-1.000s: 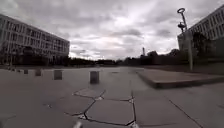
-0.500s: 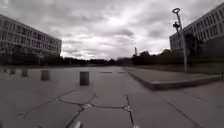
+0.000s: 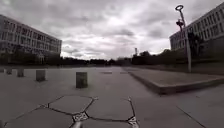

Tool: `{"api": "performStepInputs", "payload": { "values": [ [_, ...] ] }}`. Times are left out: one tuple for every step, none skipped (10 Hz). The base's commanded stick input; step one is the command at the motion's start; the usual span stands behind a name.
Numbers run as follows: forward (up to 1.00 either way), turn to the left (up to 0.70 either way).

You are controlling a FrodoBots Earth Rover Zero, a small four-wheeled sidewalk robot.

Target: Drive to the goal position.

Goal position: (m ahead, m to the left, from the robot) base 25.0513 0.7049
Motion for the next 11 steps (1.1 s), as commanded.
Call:
{"api": "performStepInputs", "payload": {
  "values": [
    [0.7, 0.0],
    [0.7, 0.0],
    [0.7, 0.0],
    [0.7, 0.0],
    [0.7, 0.0],
    [0.7, 0.0],
    [0.7, 0.0],
    [0.7, 0.0],
    [0.7, 0.0],
    [0.7, 0.0],
    [0.7, 0.0]
  ]
}}
